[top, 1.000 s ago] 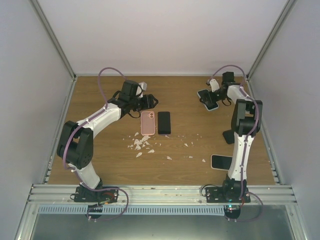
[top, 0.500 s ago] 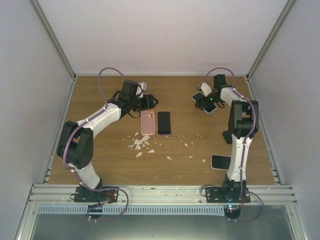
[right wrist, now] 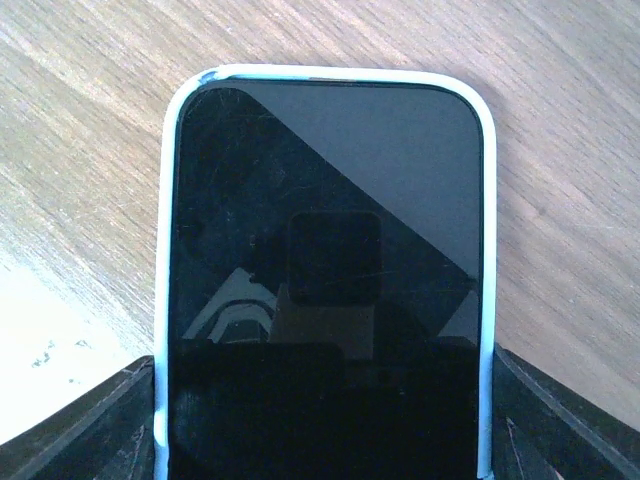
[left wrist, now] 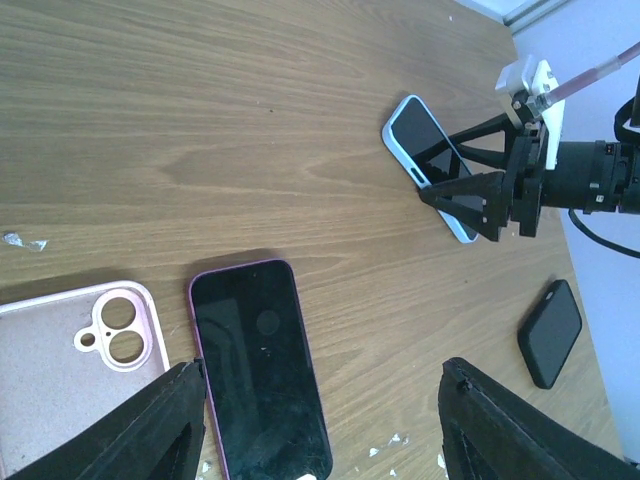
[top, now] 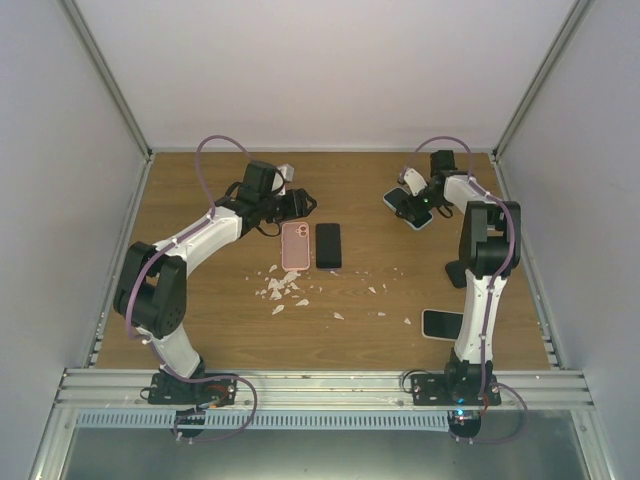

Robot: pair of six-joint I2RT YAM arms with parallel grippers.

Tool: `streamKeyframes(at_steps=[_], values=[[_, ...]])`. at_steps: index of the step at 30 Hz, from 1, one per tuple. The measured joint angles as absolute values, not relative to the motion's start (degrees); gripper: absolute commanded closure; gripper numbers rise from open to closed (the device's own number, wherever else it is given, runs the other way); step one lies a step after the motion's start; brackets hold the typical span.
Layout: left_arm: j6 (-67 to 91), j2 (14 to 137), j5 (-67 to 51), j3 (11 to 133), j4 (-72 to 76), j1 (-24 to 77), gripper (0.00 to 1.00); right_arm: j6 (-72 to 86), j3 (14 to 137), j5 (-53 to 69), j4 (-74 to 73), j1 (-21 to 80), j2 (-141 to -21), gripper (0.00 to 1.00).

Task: Take the phone out of the phone case
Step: Pick up the phone at the center of the board.

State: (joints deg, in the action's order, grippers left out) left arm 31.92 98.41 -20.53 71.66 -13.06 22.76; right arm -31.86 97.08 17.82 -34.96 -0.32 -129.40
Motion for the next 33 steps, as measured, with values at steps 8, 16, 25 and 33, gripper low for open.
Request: streamKeyframes(at_steps=[8,16,25,33], values=[[31.9,98.4,-20.6,71.7,-13.1,22.8,0.36,-32.8,96.7,16.6,-35.2,-0.1,-128.7,0.38],[31.9,98.4,-21.1,71.7,-13.0,22.8,0.36,-35.7,93.2,13.4,-37.5,0.3,-125.1,0.4],[31.9,98.4,-24.9,71.0,-11.3,22.8,0.33,-41.2,85.9,13.7,-39.2,2.9,-118.2,0.42],[30.7,98.4,-32.4,70.7,-8.8,22.8,0.3,-47.4,80.1,18.0,-40.0,3.3,-109.5,0.43]])
